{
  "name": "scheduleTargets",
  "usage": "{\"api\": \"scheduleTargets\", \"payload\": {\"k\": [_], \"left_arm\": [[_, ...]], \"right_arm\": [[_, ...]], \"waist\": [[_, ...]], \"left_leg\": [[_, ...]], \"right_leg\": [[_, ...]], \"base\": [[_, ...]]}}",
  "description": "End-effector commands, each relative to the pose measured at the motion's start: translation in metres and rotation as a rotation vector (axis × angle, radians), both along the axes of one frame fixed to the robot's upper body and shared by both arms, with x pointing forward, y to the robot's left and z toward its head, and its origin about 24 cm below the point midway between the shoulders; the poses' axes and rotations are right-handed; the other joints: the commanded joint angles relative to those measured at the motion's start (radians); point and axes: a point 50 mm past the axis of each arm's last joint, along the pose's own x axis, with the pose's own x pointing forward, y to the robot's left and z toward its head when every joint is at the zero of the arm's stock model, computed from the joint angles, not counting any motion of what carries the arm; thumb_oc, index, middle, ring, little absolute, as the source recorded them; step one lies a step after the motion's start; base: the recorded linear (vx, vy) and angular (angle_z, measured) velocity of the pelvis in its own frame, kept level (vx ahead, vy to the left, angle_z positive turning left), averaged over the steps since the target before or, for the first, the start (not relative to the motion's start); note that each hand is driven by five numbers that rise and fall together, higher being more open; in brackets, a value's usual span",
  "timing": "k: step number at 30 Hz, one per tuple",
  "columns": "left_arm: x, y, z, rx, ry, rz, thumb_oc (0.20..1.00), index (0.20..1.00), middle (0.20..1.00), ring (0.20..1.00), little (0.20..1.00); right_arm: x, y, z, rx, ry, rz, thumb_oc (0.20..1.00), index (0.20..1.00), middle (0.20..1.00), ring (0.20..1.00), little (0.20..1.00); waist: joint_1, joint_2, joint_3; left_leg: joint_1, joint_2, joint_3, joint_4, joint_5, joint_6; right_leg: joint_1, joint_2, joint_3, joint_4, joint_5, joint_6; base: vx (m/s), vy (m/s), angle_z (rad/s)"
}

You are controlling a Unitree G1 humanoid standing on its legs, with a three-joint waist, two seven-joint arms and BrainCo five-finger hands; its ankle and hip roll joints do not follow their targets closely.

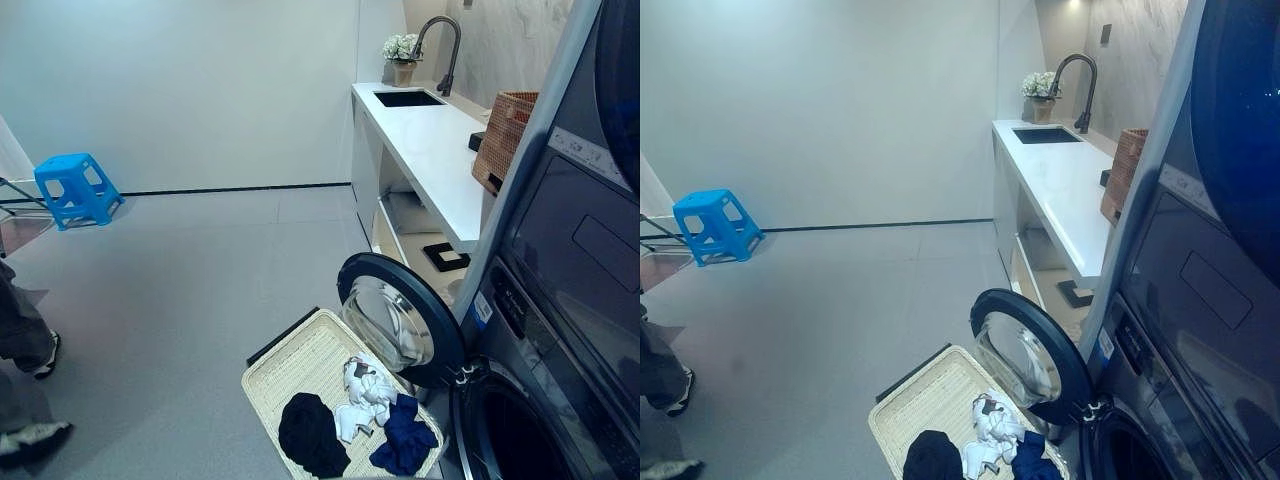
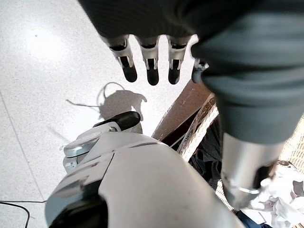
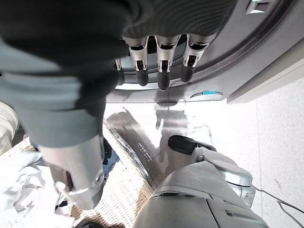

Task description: Put the clothes into the washing machine.

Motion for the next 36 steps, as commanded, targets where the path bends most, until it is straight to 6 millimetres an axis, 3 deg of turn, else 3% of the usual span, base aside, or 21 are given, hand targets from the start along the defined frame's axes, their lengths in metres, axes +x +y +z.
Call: {"api": "scheduleTargets", "payload": {"k": [1, 21, 27, 30, 34, 36], "left_arm": [[0.025, -0.001, 0.004, 0.037, -0.033, -0.096, 1.0, 1.0, 1.0, 1.0, 1.0], [0.025, 0.0, 0.004, 0.038, -0.058, -0.05, 1.0, 1.0, 1.0, 1.0, 1.0], [0.035, 0.01, 0.01, 0.065, -0.142, 0.059, 1.0, 1.0, 1.0, 1.0, 1.0], [0.045, 0.014, 0.015, 0.083, -0.204, 0.103, 1.0, 1.0, 1.0, 1.0, 1.0], [0.083, 0.017, 0.033, 0.118, -0.414, 0.202, 1.0, 1.0, 1.0, 1.0, 1.0], [0.117, 0.016, 0.051, 0.127, -0.572, 0.25, 1.0, 1.0, 1.0, 1.0, 1.0]], "right_arm": [[0.025, 0.008, 0.002, 0.011, -0.031, 0.02, 1.0, 1.0, 1.0, 1.0, 1.0], [0.022, 0.009, 0.001, 0.017, -0.022, 0.02, 1.0, 1.0, 1.0, 1.0, 1.0], [0.027, 0.003, 0.004, 0.017, -0.05, 0.013, 1.0, 1.0, 1.0, 1.0, 1.0], [0.033, 0.002, 0.005, 0.021, -0.07, 0.021, 1.0, 1.0, 1.0, 1.0, 1.0], [0.055, 0.001, 0.012, 0.025, -0.149, 0.034, 1.0, 1.0, 1.0, 1.0, 1.0], [0.079, 0.003, 0.02, 0.03, -0.23, 0.033, 1.0, 1.0, 1.0, 1.0, 1.0]], "waist": [[0.017, -0.029, 0.017], [0.016, -0.032, 0.024], [0.015, -0.029, 0.043], [0.014, -0.027, 0.057], [0.01, -0.018, 0.122], [0.008, -0.015, 0.185]], "left_leg": [[0.057, -0.05, 0.032, 0.002, -0.113, 0.036], [0.053, -0.048, 0.034, 0.002, -0.111, 0.037], [0.043, -0.043, 0.035, 0.002, -0.104, 0.033], [0.031, -0.039, 0.035, 0.002, -0.098, 0.031], [-0.034, -0.031, 0.028, 0.002, -0.072, 0.031], [-0.092, -0.03, 0.018, 0.002, -0.052, 0.035]], "right_leg": [[-0.056, -0.032, 0.018, 0.004, 0.046, 0.069], [-0.059, -0.032, 0.018, 0.004, 0.047, 0.069], [-0.068, -0.032, 0.018, 0.004, 0.05, 0.068], [-0.08, -0.032, 0.018, 0.004, 0.054, 0.068], [-0.147, -0.033, 0.025, 0.006, 0.071, 0.061], [-0.208, -0.028, 0.034, 0.015, 0.086, 0.054]], "base": [[-0.19, -0.131, -0.55], [0.0, 0.0, 0.0], [0.02, 0.007, 0.0], [0.0, 0.013, 0.0], [-0.13, 0.039, -0.03], [-0.33, 0.015, 0.0]]}}
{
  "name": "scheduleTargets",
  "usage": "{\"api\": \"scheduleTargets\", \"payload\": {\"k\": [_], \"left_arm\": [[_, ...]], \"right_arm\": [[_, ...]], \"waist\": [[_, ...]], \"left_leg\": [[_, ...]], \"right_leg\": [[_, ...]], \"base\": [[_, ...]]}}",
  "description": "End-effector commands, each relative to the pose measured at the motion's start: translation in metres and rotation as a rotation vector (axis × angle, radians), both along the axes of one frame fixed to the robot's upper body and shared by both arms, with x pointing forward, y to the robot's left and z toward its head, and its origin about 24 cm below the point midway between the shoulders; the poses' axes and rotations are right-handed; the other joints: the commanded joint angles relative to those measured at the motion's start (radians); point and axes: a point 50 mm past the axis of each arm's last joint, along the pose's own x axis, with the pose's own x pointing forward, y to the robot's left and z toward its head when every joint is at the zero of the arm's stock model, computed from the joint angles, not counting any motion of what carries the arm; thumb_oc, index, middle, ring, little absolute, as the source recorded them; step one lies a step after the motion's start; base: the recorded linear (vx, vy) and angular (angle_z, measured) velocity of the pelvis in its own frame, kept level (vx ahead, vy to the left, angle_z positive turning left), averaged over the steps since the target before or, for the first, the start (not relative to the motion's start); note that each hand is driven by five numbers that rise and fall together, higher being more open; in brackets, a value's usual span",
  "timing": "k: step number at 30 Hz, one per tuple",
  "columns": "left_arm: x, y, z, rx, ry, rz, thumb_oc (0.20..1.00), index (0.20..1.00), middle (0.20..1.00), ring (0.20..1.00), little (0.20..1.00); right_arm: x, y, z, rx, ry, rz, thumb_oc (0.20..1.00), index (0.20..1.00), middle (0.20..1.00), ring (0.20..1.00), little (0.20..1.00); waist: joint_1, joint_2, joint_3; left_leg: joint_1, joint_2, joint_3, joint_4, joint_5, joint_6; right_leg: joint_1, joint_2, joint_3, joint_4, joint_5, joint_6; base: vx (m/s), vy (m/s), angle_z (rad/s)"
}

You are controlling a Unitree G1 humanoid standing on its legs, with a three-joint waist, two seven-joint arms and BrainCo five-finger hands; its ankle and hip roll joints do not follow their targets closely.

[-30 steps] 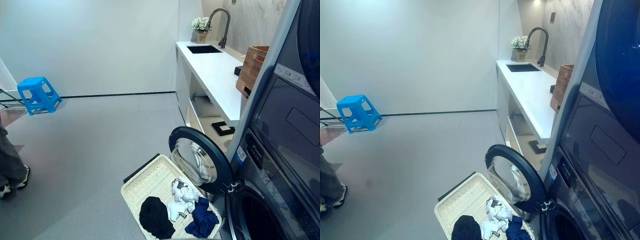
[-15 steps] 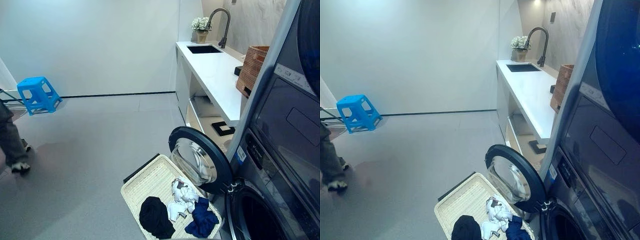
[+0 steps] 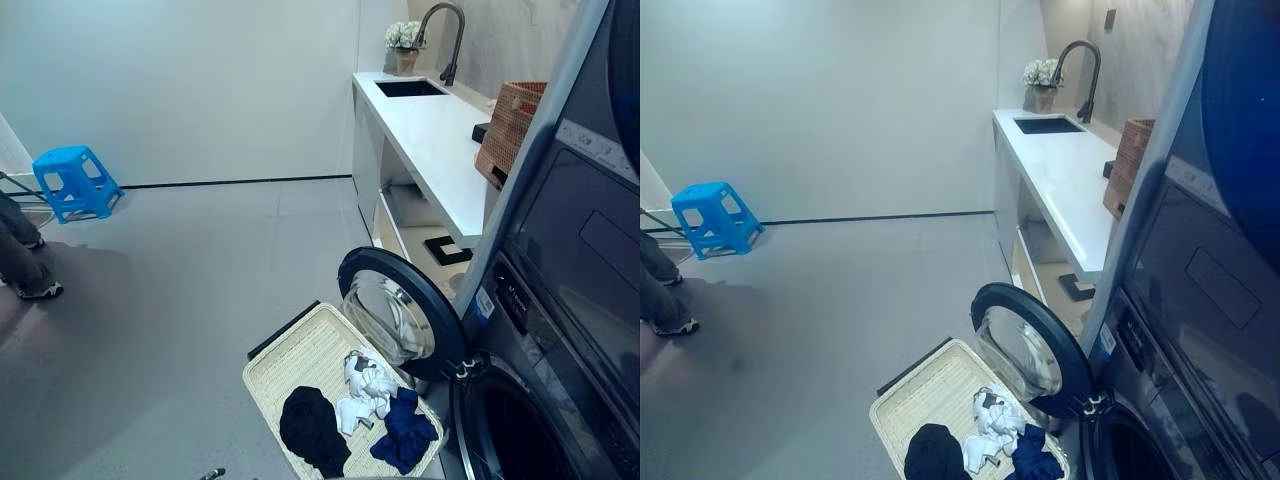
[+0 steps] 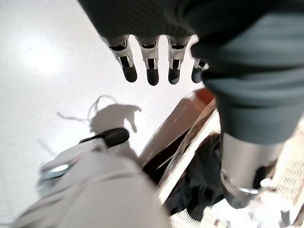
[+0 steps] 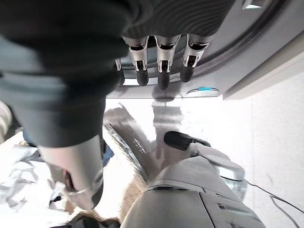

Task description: Put the clothes into the washing machine.

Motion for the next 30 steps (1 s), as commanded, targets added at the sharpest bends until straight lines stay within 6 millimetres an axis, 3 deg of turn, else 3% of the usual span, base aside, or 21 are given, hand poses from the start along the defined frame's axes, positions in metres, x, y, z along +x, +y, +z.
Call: {"api": "scheduleTargets", "payload": {"k": [1, 2, 5, 8, 12, 15, 16, 18, 20, 25, 30], "left_arm": [[0.098, 0.008, 0.053, 0.065, -0.432, 0.125, 1.0, 1.0, 1.0, 1.0, 1.0], [0.101, 0.008, 0.054, 0.066, -0.445, 0.127, 1.0, 1.0, 1.0, 1.0, 1.0], [0.137, 0.008, 0.088, 0.078, -0.649, 0.165, 1.0, 1.0, 1.0, 1.0, 1.0], [0.157, 0.01, 0.113, 0.113, -0.774, 0.163, 1.0, 1.0, 1.0, 1.0, 1.0], [0.202, 0.012, 0.178, 0.217, -1.01, 0.116, 1.0, 1.0, 1.0, 1.0, 1.0], [0.229, 0.008, 0.234, 0.325, -1.194, 0.045, 1.0, 1.0, 1.0, 1.0, 1.0], [0.231, 0.007, 0.24, 0.345, -1.213, 0.031, 1.0, 1.0, 1.0, 1.0, 1.0], [0.24, -0.001, 0.271, 0.511, -1.328, -0.095, 1.0, 1.0, 1.0, 1.0, 1.0], [0.241, -0.004, 0.276, 0.548, -1.353, -0.123, 1.0, 1.0, 1.0, 1.0, 1.0], [0.254, -0.029, 0.322, 0.85, -1.486, -0.424, 1.0, 1.0, 1.0, 1.0, 1.0], [0.263, -0.044, 0.348, 1.069, -1.49, -0.669, 1.0, 1.0, 1.0, 1.0, 1.0]], "right_arm": [[0.075, 0.009, 0.02, 0.015, -0.226, 0.009, 1.0, 1.0, 1.0, 1.0, 1.0], [0.076, 0.009, 0.021, 0.014, -0.232, 0.01, 1.0, 1.0, 1.0, 1.0, 1.0], [0.094, 0.008, 0.029, -0.007, -0.293, -0.006, 1.0, 1.0, 1.0, 1.0, 1.0], [0.103, 0.007, 0.034, -0.007, -0.324, -0.021, 1.0, 1.0, 1.0, 1.0, 1.0], [0.127, 0.007, 0.047, 0.013, -0.393, -0.017, 1.0, 1.0, 1.0, 1.0, 1.0], [0.14, 0.005, 0.056, 0.018, -0.436, -0.024, 1.0, 1.0, 1.0, 1.0, 1.0], [0.141, 0.005, 0.057, 0.018, -0.44, -0.026, 1.0, 1.0, 1.0, 1.0, 1.0], [0.149, 0.006, 0.062, 0.029, -0.463, -0.024, 1.0, 1.0, 1.0, 1.0, 1.0], [0.151, 0.006, 0.063, 0.03, -0.467, -0.019, 1.0, 1.0, 1.0, 1.0, 1.0], [0.171, -0.002, 0.082, 0.016, -0.542, -0.011, 1.0, 1.0, 1.0, 1.0, 1.0], [0.19, -0.007, 0.101, 0.004, -0.611, 0.004, 1.0, 1.0, 1.0, 1.0, 1.0]], "waist": [[0.007, -0.031, 0.165], [0.007, -0.031, 0.17], [0.007, -0.033, 0.236], [0.013, -0.042, 0.264], [0.024, -0.06, 0.325], [0.022, -0.073, 0.385], [0.022, -0.074, 0.392], [0.018, -0.084, 0.408], [0.018, -0.086, 0.408], [-0.01, -0.082, 0.408], [-0.041, -0.076, 0.408]], "left_leg": [[-0.037, -0.039, 0.008, 0.0, -0.056, 0.036], [-0.042, -0.039, 0.007, 0.0, -0.054, 0.036], [-0.113, -0.047, -0.02, 0.0, -0.035, 0.036], [-0.146, -0.051, -0.032, 0.0, -0.029, 0.033], [-0.212, -0.056, -0.043, 0.004, -0.002, 0.031], [-0.319, -0.076, -0.068, 0.131, -0.016, 0.032], [-0.331, -0.077, -0.07, 0.144, -0.019, 0.033], [-0.4, -0.079, -0.066, 0.184, -0.028, 0.037], [-0.416, -0.08, -0.064, 0.19, -0.028, 0.037], [-0.586, -0.094, -0.059, 0.273, -0.027, 0.037], [-0.693, -0.102, -0.058, 0.34, -0.042, 0.038]], "right_leg": [[-0.141, -0.025, 0.037, -0.002, 0.087, 0.049], [-0.146, -0.024, 0.037, -0.001, 0.088, 0.048], [-0.208, -0.012, 0.043, 0.002, 0.103, 0.041], [-0.24, -0.009, 0.039, 0.007, 0.107, 0.042], [-0.338, -0.006, 0.035, 0.085, 0.097, 0.04], [-0.427, -0.011, 0.041, 0.186, 0.083, 0.038], [-0.437, -0.012, 0.041, 0.196, 0.081, 0.038], [-0.502, -0.015, 0.035, 0.23, 0.081, 0.043], [-0.518, -0.016, 0.033, 0.236, 0.081, 0.044], [-0.687, -0.022, 0.037, 0.3, 0.1, 0.05], [-0.793, -0.02, 0.049, 0.331, 0.112, 0.045]], "base": [[-0.25, 0.006, 0.02], [-0.24, 0.013, -0.01], [-0.11, 0.003, 0.07], [-0.07, -0.017, 0.06], [-0.08, -0.02, 0.01], [-0.11, -0.035, -0.02], [-0.09, -0.053, 0.07], [-0.07, -0.067, 0.12], [-0.04, -0.04, 0.06], [-0.06, 0.007, 0.03], [-0.03, 0.025, 0.04]]}}
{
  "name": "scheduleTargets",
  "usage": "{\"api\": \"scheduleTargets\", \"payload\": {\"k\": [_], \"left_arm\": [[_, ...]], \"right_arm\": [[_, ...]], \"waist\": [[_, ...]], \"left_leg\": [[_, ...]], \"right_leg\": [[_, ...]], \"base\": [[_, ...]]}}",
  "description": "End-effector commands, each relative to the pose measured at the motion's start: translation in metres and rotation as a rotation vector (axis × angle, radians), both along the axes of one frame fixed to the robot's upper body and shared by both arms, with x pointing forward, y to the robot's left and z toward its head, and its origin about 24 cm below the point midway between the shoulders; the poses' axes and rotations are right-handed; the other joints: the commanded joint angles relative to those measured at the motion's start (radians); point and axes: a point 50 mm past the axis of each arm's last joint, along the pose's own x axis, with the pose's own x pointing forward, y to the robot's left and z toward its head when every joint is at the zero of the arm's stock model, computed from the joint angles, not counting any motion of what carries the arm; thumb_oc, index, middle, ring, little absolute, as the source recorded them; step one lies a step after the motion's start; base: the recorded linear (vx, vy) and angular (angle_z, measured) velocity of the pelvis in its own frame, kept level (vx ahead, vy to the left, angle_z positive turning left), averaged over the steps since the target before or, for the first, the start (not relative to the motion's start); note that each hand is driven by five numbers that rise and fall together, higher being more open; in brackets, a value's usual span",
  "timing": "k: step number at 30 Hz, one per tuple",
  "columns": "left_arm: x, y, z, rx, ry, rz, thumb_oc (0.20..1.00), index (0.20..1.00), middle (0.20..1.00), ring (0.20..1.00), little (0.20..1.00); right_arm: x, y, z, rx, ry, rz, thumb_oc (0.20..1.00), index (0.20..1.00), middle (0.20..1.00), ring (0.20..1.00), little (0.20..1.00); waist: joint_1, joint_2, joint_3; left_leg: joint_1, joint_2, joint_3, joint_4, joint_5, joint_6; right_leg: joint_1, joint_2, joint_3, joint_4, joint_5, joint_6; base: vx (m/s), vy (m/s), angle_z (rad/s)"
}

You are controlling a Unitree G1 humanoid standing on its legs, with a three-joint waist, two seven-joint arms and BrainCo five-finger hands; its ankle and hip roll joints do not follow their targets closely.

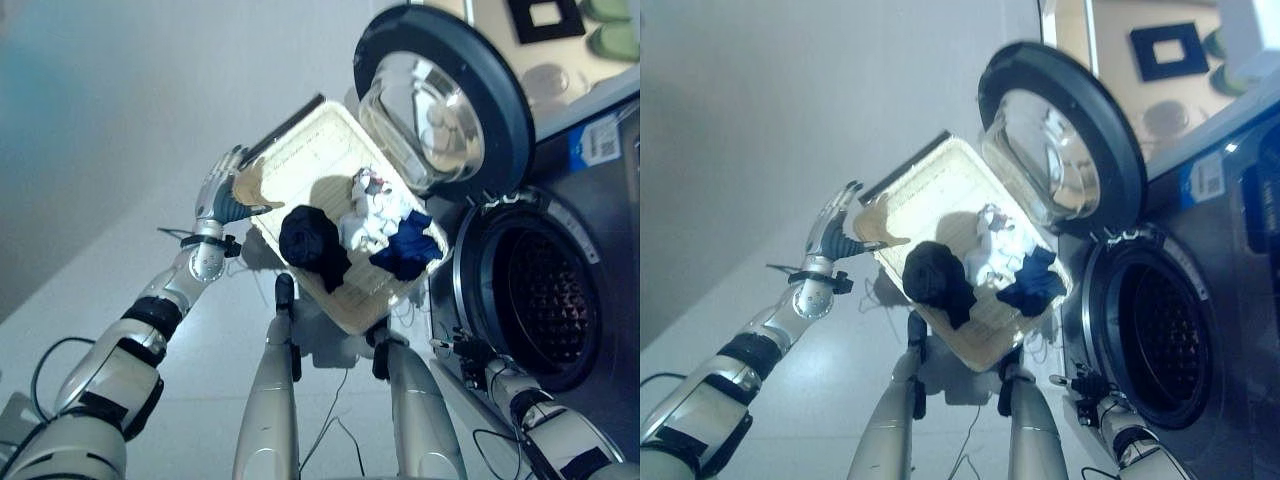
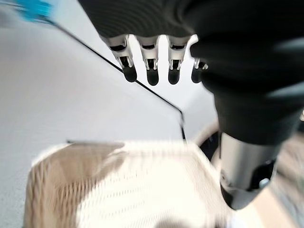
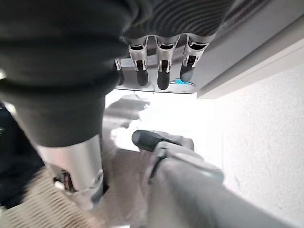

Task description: Put the clothes into the washing machine.

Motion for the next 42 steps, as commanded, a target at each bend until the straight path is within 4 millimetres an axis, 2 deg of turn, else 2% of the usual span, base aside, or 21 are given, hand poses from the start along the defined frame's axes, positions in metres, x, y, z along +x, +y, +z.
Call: {"api": "scheduleTargets", "payload": {"k": [1, 2, 6, 11, 17, 23, 29, 32, 39, 42], "left_arm": [[0.005, -0.007, 0.036, 0.1, -0.113, -0.026, 1.0, 1.0, 1.0, 1.0, 1.0], [0.008, -0.013, 0.044, 0.181, -0.108, -0.043, 1.0, 1.0, 1.0, 1.0, 1.0], [0.014, -0.027, 0.05, 0.314, -0.033, -0.092, 1.0, 1.0, 1.0, 1.0, 1.0], [0.02, -0.038, 0.045, 0.422, 0.083, -0.107, 1.0, 1.0, 1.0, 1.0, 1.0], [0.024, -0.039, 0.037, 0.481, 0.16, -0.086, 1.0, 1.0, 1.0, 1.0, 1.0], [0.032, -0.027, 0.021, 0.567, 0.333, 0.009, 1.0, 1.0, 1.0, 1.0, 1.0], [0.037, -0.003, 0.002, 0.624, 0.478, 0.166, 1.0, 1.0, 1.0, 1.0, 1.0], [0.036, 0.008, -0.006, 0.647, 0.511, 0.223, 1.0, 1.0, 1.0, 1.0, 1.0], [0.035, 0.019, -0.015, 0.715, 0.532, 0.307, 1.0, 1.0, 1.0, 1.0, 1.0], [0.032, 0.027, -0.026, 0.779, 0.53, 0.355, 1.0, 1.0, 1.0, 1.0, 1.0]], "right_arm": [[0.003, -0.009, 0.008, -0.009, -0.04, 0.01, 1.0, 1.0, 1.0, 1.0, 1.0], [0.008, -0.009, 0.014, -0.01, -0.06, 0.017, 1.0, 1.0, 1.0, 1.0, 1.0], [0.02, -0.011, 0.027, -0.018, -0.104, 0.03, 1.0, 1.0, 1.0, 1.0, 1.0], [0.031, -0.012, 0.04, -0.026, -0.146, 0.048, 1.0, 1.0, 1.0, 1.0, 1.0], [0.037, -0.012, 0.047, -0.027, -0.176, 0.052, 1.0, 1.0, 1.0, 1.0, 1.0], [0.045, -0.008, 0.055, -0.022, -0.208, 0.068, 1.0, 1.0, 1.0, 1.0, 1.0], [0.05, 0.0, 0.058, -0.017, -0.222, 0.086, 1.0, 1.0, 1.0, 1.0, 1.0], [0.051, 0.001, 0.058, -0.02, -0.221, 0.091, 1.0, 1.0, 1.0, 1.0, 1.0], [0.052, 0.004, 0.058, -0.018, -0.226, 0.099, 1.0, 1.0, 1.0, 1.0, 1.0], [0.054, 0.01, 0.058, -0.008, -0.233, 0.104, 1.0, 1.0, 1.0, 1.0, 1.0]], "waist": [[-0.032, -0.035, -0.009], [-0.04, -0.036, -0.009], [-0.058, -0.033, -0.009], [-0.071, -0.027, -0.009], [-0.079, -0.027, -0.009], [-0.089, -0.036, -0.009], [-0.099, -0.05, -0.009], [-0.102, -0.053, -0.009], [-0.102, -0.057, -0.009], [-0.102, -0.068, -0.009]], "left_leg": [[-0.037, -0.072, 0.021, 0.129, -0.138, 0.029], [-0.063, -0.072, 0.023, 0.143, -0.14, 0.027], [-0.118, -0.068, 0.023, 0.173, -0.142, 0.025], [-0.166, -0.07, 0.02, 0.195, -0.143, 0.023], [-0.2, -0.063, 0.02, 0.21, -0.145, 0.02], [-0.231, -0.062, 0.014, 0.217, -0.142, 0.016], [-0.242, -0.059, 0.014, 0.213, -0.136, 0.013], [-0.244, -0.058, 0.015, 0.207, -0.13, 0.01], [-0.248, -0.061, 0.013, 0.201, -0.127, 0.009], [-0.251, -0.06, 0.009, 0.198, -0.125, 0.007]], "right_leg": [[-0.006, 0.032, 0.024, -0.207, 0.204, 0.068], [-0.03, 0.034, 0.027, -0.202, 0.207, 0.067], [-0.088, 0.039, 0.038, -0.184, 0.212, 0.066], [-0.139, 0.049, 0.052, -0.167, 0.214, 0.066], [-0.171, 0.055, 0.057, -0.154, 0.211, 0.066], [-0.2, 0.065, 0.063, -0.152, 0.216, 0.066], [-0.208, 0.071, 0.065, -0.163, 0.226, 0.067], [-0.21, 0.072, 0.065, -0.169, 0.23, 0.066], [-0.21, 0.074, 0.065, -0.177, 0.231, 0.066], [-0.21, 0.075, 0.06, -0.182, 0.233, 0.066]], "base": [[0.0, 0.0, 0.0], [-0.03, 0.005, -0.04], [-0.01, 0.005, -0.03], [0.0, 0.0, 0.0], [0.0, 0.0, 0.0], [0.0, 0.0, 0.0], [0.0, 0.0, 0.0], [0.0, 0.0, 0.0], [0.0, 0.0, 0.0], [0.0, 0.0, 0.0]]}}
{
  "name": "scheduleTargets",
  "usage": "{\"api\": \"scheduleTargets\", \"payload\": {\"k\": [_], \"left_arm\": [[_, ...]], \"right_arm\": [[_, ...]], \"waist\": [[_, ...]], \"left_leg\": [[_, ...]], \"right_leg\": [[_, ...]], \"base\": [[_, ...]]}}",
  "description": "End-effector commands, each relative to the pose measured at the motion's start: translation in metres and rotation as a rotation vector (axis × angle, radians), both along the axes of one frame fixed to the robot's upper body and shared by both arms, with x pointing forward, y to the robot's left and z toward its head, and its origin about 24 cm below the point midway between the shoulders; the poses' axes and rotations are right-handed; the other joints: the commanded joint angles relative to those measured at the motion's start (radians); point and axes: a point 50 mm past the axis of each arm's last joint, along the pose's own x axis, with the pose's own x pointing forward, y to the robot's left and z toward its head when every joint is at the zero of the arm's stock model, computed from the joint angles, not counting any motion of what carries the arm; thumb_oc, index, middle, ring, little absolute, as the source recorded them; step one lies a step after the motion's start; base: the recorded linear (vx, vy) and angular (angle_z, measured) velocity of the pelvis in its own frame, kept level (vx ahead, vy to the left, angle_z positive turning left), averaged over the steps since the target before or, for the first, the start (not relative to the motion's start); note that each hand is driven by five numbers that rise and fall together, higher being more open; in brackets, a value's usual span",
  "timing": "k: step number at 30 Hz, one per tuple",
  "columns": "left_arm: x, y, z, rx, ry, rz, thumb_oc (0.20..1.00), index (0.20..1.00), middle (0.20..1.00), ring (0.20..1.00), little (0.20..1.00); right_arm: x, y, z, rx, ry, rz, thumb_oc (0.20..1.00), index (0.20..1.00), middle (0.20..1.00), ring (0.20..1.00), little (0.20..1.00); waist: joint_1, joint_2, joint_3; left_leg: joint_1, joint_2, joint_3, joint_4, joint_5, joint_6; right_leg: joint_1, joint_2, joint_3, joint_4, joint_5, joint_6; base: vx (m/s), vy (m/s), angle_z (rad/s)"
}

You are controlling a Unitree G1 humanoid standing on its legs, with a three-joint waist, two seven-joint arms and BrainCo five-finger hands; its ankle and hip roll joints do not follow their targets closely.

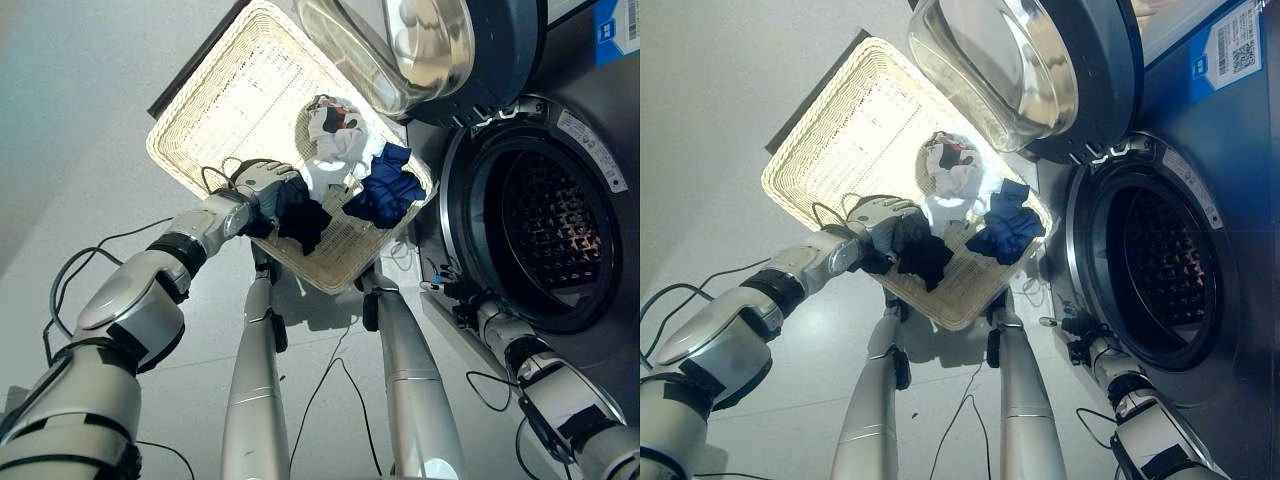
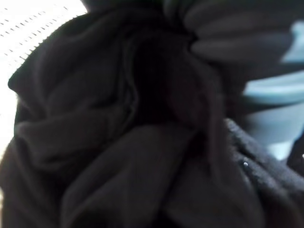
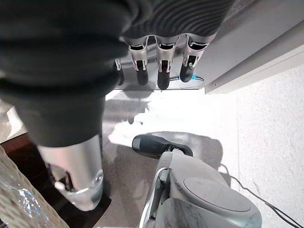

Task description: Put the clothes into the washing machine.

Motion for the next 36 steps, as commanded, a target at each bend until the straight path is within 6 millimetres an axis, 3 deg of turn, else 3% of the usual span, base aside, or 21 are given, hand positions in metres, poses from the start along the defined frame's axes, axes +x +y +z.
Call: {"api": "scheduleTargets", "payload": {"k": [1, 2, 3, 5, 12, 19, 23, 26, 27, 30, 31, 32, 36], "left_arm": [[-0.007, 0.056, -0.033, 0.16, 0.086, 0.248, 1.0, 1.0, 1.0, 1.0, 1.0], [-0.007, 0.056, -0.035, 0.169, 0.092, 0.249, 1.0, 1.0, 1.0, 1.0, 1.0], [-0.008, 0.056, -0.037, 0.185, 0.102, 0.245, 0.758, 0.758, 0.758, 0.758, 0.758], [-0.009, 0.054, -0.044, 0.204, 0.132, 0.235, 0.2, 0.2, 0.2, 0.2, 0.2], [-0.012, 0.05, -0.056, 0.153, 0.159, 0.226, 0.2, 0.2, 0.2, 0.2, 0.2], [-0.01, 0.05, -0.047, 0.059, 0.108, 0.226, 0.2, 0.2, 0.2, 0.2, 0.2], [-0.01, 0.053, -0.036, -0.175, 0.006, 0.249, 0.2, 0.2, 0.2, 0.2, 0.2], [-0.01, 0.053, -0.032, -0.279, -0.041, 0.247, 0.2, 0.2, 0.2, 0.2, 0.2], [-0.012, 0.051, -0.024, -0.477, -0.102, 0.235, 0.2, 0.2, 0.2, 0.2, 0.2], [-0.014, 0.05, -0.014, -0.699, -0.163, 0.207, 0.2, 0.2, 0.2, 0.2, 0.2], [-0.014, 0.05, -0.014, -0.699, -0.163, 0.207, 0.2, 0.2, 0.2, 0.2, 0.2], [-0.017, 0.047, -0.007, -0.858, -0.192, 0.163, 0.2, 0.2, 0.2, 0.2, 0.2], [-0.025, 0.035, 0.003, -1.126, -0.228, 0.038, 0.2, 0.2, 0.2, 0.2, 0.2]], "right_arm": [[-0.002, -0.005, 0.002, 0.0, -0.021, -0.015, 1.0, 1.0, 1.0, 1.0, 1.0], [-0.002, -0.005, 0.002, 0.0, -0.021, -0.015, 1.0, 1.0, 1.0, 1.0, 1.0], [-0.001, -0.004, 0.002, 0.0, -0.021, -0.016, 1.0, 1.0, 1.0, 1.0, 1.0], [0.0, -0.003, 0.002, 0.001, -0.021, -0.017, 1.0, 1.0, 1.0, 1.0, 1.0], [0.004, -0.003, 0.009, 0.013, -0.057, -0.03, 1.0, 1.0, 1.0, 1.0, 1.0], [0.018, -0.007, 0.036, 0.093, -0.216, -0.044, 1.0, 1.0, 1.0, 1.0, 1.0], [0.029, 0.005, 0.062, 0.223, -0.383, -0.016, 1.0, 1.0, 1.0, 1.0, 1.0], [0.031, 0.011, 0.071, 0.267, -0.443, -0.008, 1.0, 1.0, 1.0, 1.0, 1.0], [0.033, 0.021, 0.082, 0.343, -0.519, -0.004, 1.0, 1.0, 1.0, 1.0, 1.0], [0.032, 0.035, 0.095, 0.407, -0.584, 0.011, 1.0, 1.0, 1.0, 1.0, 1.0], [0.032, 0.035, 0.095, 0.407, -0.584, 0.011, 1.0, 1.0, 1.0, 1.0, 1.0], [0.028, 0.043, 0.105, 0.444, -0.656, -0.008, 1.0, 1.0, 1.0, 1.0, 1.0], [0.018, 0.051, 0.123, 0.481, -0.781, -0.095, 1.0, 1.0, 1.0, 1.0, 1.0]], "waist": [[0.019, -0.061, -0.01], [0.019, -0.061, -0.01], [0.019, -0.062, -0.01], [0.018, -0.064, -0.01], [0.021, -0.057, -0.01], [0.025, -0.048, -0.01], [0.031, -0.044, -0.01], [0.032, -0.044, -0.01], [0.035, -0.041, -0.01], [0.037, -0.039, -0.01], [0.037, -0.039, -0.01], [0.038, -0.038, -0.01], [0.043, -0.033, -0.01]], "left_leg": [[-0.033, -0.064, 0.012, 0.141, -0.127, 0.014], [-0.033, -0.064, 0.012, 0.14, -0.127, 0.014], [-0.033, -0.064, 0.012, 0.139, -0.126, 0.014], [-0.034, -0.065, 0.011, 0.139, -0.127, 0.013], [-0.031, -0.067, 0.014, 0.136, -0.122, 0.012], [-0.026, -0.067, 0.016, 0.13, -0.117, 0.008], [-0.022, -0.069, 0.014, 0.125, -0.112, 0.004], [-0.019, -0.068, 0.015, 0.119, -0.11, 0.002], [-0.016, -0.068, 0.013, 0.111, -0.106, -0.002], [-0.014, -0.068, 0.015, 0.107, -0.104, -0.004], [-0.014, -0.068, 0.015, 0.107, -0.104, -0.004], [-0.01, -0.069, 0.014, 0.101, -0.103, -0.006], [-0.001, -0.071, 0.011, 0.091, -0.104, -0.007]], "right_leg": [[0.036, 0.063, 0.029, -0.268, 0.236, 0.084], [0.036, 0.063, 0.029, -0.269, 0.236, 0.084], [0.037, 0.063, 0.029, -0.27, 0.236, 0.083], [0.036, 0.063, 0.029, -0.271, 0.237, 0.083], [0.039, 0.062, 0.029, -0.271, 0.237, 0.084], [0.046, 0.055, 0.031, -0.28, 0.241, 0.087], [0.048, 0.053, 0.03, -0.282, 0.24, 0.088], [0.049, 0.052, 0.029, -0.283, 0.238, 0.087], [0.051, 0.051, 0.029, -0.284, 0.235, 0.087], [0.05, 0.051, 0.03, -0.28, 0.228, 0.087], [0.05, 0.051, 0.03, -0.28, 0.228, 0.087], [0.052, 0.049, 0.029, -0.278, 0.224, 0.087], [0.059, 0.048, 0.028, -0.274, 0.215, 0.09]], "base": [[0.0, 0.0, 0.0], [0.0, 0.0, 0.0], [0.0, 0.0, 0.0], [0.0, 0.0, 0.0], [0.0, 0.0, 0.0], [0.0, 0.0, 0.0], [0.01, 0.001, -0.02], [0.0, 0.0, 0.0], [0.0, 0.0, 0.0], [0.0, 0.008, -0.03], [0.0, 0.013, -0.04], [0.0, 0.0, 0.0], [0.0, 0.0, 0.0]]}}
